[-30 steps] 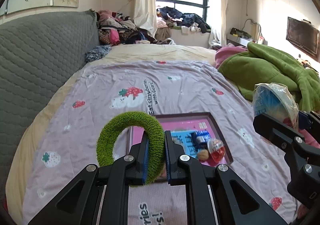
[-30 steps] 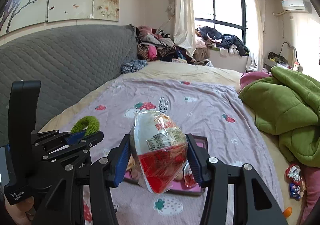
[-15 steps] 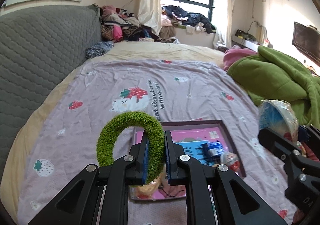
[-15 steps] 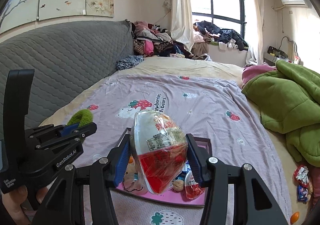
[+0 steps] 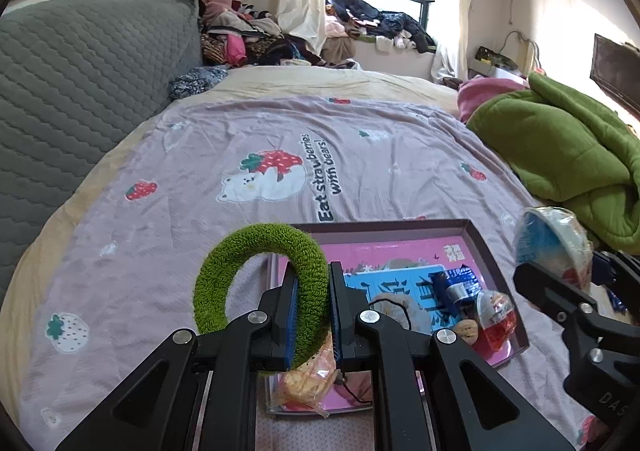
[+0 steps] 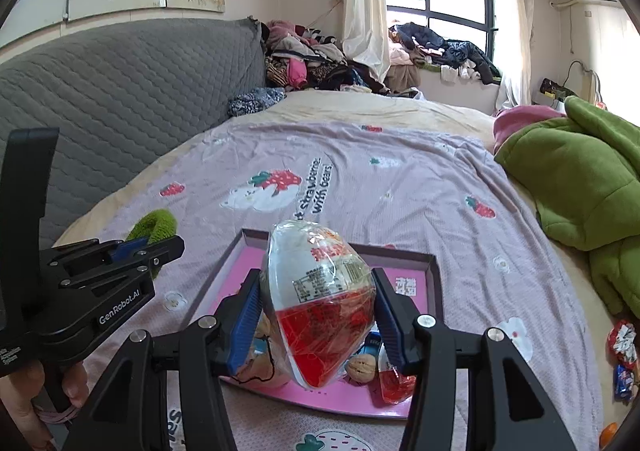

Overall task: Organize objects
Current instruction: 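Lift the green ring and candy egg and carry both over the tray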

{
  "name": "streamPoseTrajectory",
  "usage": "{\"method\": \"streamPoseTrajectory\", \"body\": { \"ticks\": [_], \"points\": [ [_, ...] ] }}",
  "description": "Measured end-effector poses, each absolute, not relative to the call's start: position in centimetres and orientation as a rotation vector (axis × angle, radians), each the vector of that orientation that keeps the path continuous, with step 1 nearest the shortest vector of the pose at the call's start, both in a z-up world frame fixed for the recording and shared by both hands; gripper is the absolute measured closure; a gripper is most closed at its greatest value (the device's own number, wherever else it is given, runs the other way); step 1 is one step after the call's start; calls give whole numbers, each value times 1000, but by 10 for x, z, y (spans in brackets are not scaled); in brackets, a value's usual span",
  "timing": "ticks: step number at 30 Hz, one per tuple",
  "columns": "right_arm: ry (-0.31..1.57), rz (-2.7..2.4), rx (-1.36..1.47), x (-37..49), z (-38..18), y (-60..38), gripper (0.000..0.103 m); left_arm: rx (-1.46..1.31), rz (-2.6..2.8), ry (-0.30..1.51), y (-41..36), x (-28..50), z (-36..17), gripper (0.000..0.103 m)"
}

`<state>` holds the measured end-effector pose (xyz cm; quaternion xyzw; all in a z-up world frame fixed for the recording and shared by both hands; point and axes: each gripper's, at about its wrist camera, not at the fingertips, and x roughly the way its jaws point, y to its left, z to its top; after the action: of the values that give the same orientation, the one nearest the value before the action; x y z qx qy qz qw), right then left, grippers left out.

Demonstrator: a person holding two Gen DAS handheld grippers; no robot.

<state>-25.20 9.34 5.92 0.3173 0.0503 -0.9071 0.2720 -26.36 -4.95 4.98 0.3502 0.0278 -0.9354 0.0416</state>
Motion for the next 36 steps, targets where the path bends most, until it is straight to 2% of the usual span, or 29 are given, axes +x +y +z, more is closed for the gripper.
{"method": "streamPoseTrajectory", "body": {
  "ticks": [15, 36],
  "points": [
    [162, -2421, 983, -265, -3, 88, 50, 1186, -2826, 70, -43, -279, -10, 90],
    [214, -2391, 1111, -273, -58, 81, 50, 1267, -2831, 2, -30, -298, -49, 90]
  ]
}}
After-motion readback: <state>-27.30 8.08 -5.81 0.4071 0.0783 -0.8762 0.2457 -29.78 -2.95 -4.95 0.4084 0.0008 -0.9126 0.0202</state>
